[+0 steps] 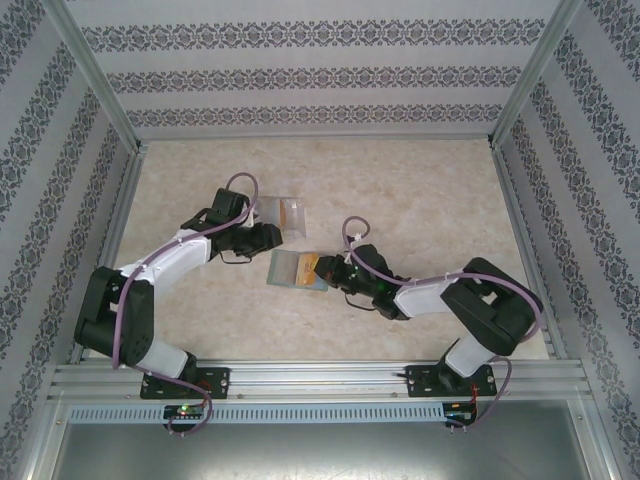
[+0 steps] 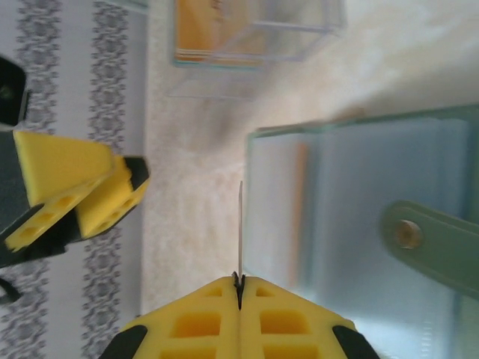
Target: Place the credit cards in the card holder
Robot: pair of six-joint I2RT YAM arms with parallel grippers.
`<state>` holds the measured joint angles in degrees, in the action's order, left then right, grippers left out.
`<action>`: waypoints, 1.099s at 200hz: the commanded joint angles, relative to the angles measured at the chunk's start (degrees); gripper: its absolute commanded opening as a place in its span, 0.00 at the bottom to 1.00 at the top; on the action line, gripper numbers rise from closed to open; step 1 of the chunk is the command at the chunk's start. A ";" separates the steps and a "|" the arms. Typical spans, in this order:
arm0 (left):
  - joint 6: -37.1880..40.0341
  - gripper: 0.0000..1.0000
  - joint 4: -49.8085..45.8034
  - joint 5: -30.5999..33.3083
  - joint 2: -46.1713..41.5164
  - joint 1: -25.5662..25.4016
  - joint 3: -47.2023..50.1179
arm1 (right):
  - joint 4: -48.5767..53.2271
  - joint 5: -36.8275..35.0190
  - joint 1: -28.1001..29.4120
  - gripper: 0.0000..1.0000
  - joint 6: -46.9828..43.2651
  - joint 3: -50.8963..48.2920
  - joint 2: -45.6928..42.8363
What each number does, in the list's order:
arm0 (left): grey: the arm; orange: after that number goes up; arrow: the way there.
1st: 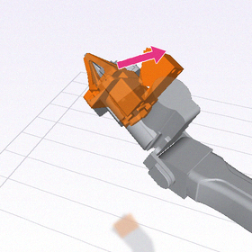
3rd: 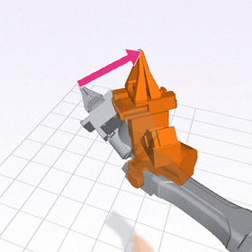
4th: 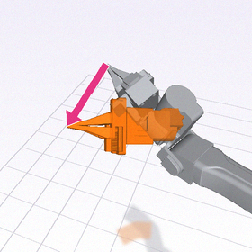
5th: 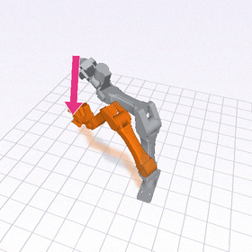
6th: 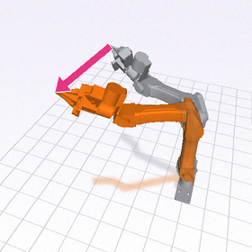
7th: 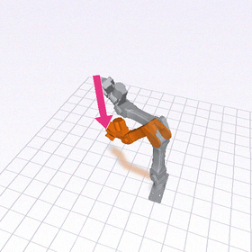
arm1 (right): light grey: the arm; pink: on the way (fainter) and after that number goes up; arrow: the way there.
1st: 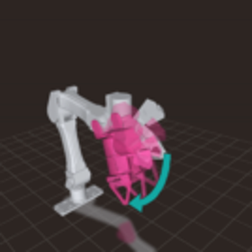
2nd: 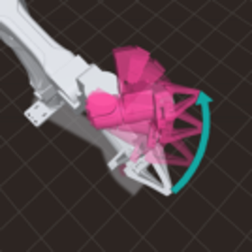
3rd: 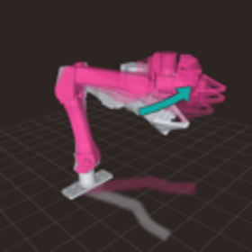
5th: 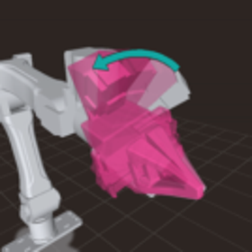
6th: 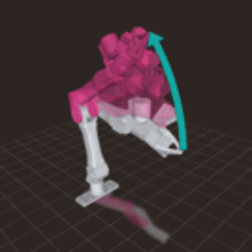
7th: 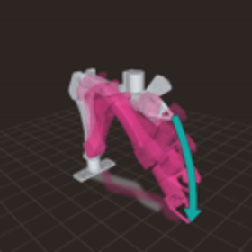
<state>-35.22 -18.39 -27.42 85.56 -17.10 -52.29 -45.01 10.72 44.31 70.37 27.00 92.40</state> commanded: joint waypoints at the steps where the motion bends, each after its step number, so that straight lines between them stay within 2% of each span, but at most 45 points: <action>1: 1.63 0.53 -7.55 9.14 -0.34 0.68 2.21 | -3.62 -5.63 1.47 0.00 -0.90 1.48 3.75; 9: 1.64 0.60 -7.05 8.77 0.30 0.70 2.78 | -5.34 -5.90 1.48 0.00 -0.79 1.66 5.05; 24: 1.76 0.83 -6.72 8.62 1.37 0.71 3.05 | -7.01 -6.58 1.32 0.00 -1.15 2.01 6.61; 36: 1.75 0.89 -6.54 8.87 2.00 0.68 3.10 | -6.61 -6.44 0.96 0.00 -2.09 2.59 7.24; 43: 1.79 0.97 -6.28 8.70 2.29 0.68 3.20 | -6.73 -6.43 0.78 0.00 -2.60 2.81 7.50; 60: 2.51 0.96 -5.60 7.41 3.05 0.61 3.09 | -6.92 -6.32 0.46 0.00 -3.06 3.14 8.20; 87: 2.10 0.81 -4.03 4.61 5.09 0.65 3.23 | -8.16 -5.48 0.45 0.00 -2.64 3.61 9.67; 98: 1.70 0.79 -3.24 2.77 6.88 0.60 2.99 | -8.20 -5.38 0.56 0.00 -2.60 3.94 10.51; 198: 0.86 0.85 -4.08 1.10 11.39 0.43 1.00 | -10.67 -4.93 -0.15 0.00 -1.69 2.87 13.13; 220: 0.99 0.96 -4.73 1.40 11.13 0.34 0.85 | -10.50 -3.87 -0.27 0.00 -1.52 2.44 12.44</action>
<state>-34.76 -23.59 -24.93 94.19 -16.73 -51.33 -53.87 6.07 44.73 68.93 29.87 104.33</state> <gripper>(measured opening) 0.909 0.041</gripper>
